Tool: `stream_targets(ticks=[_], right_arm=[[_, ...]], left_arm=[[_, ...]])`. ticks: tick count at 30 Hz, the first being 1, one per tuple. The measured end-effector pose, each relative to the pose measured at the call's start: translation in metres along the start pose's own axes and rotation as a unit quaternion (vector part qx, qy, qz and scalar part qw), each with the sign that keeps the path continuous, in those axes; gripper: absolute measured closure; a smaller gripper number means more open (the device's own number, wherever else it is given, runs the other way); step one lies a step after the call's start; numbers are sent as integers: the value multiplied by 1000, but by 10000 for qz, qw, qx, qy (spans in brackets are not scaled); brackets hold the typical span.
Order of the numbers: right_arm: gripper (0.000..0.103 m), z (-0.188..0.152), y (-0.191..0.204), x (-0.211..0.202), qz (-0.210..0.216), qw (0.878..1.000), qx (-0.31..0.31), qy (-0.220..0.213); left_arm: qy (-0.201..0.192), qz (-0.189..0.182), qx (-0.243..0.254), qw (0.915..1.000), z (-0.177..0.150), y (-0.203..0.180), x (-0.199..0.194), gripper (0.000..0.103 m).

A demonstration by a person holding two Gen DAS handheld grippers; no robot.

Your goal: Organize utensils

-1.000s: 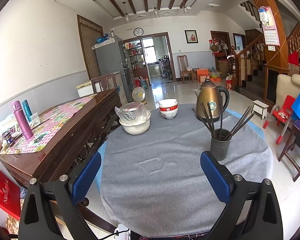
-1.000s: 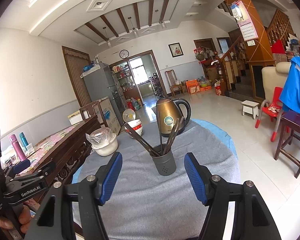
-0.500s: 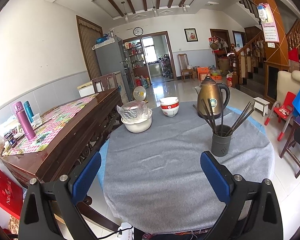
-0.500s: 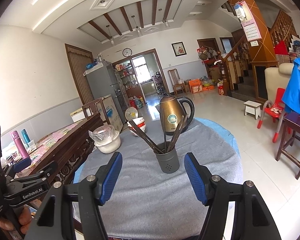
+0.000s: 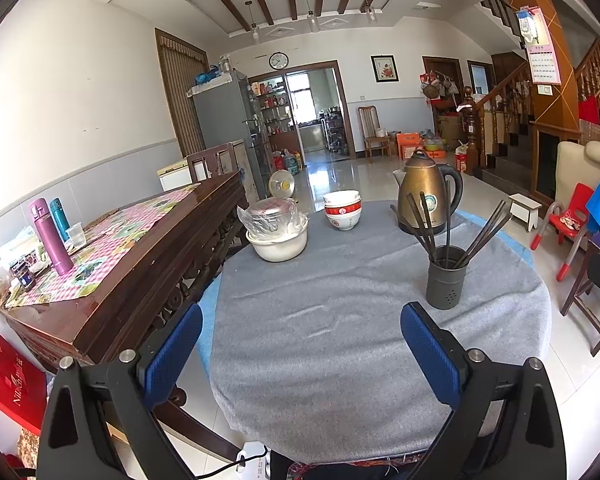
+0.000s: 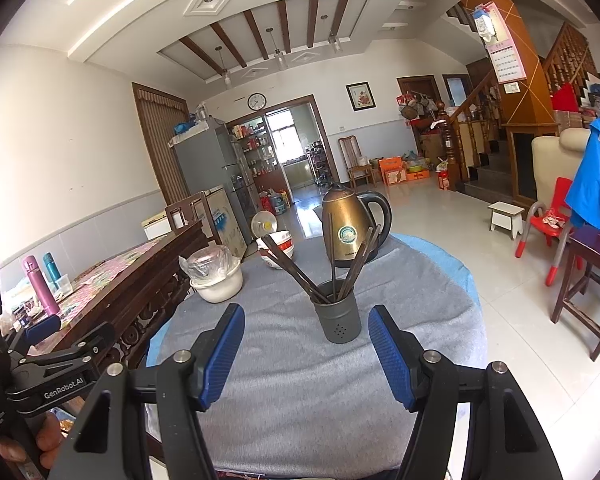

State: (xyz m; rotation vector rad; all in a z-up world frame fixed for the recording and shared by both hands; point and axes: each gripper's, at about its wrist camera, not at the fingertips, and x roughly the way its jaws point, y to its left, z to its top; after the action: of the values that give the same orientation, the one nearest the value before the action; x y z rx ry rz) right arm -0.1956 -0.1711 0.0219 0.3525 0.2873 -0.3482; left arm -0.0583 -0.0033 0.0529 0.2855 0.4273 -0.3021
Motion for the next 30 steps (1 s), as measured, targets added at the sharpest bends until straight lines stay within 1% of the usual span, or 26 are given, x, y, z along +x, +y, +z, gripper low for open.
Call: stream_targets(ticks=[30], right_arm=[[35, -1, 0, -1, 1, 10000, 1, 34]], left_arm=[[14, -23, -2, 10000, -4, 2, 0, 4]])
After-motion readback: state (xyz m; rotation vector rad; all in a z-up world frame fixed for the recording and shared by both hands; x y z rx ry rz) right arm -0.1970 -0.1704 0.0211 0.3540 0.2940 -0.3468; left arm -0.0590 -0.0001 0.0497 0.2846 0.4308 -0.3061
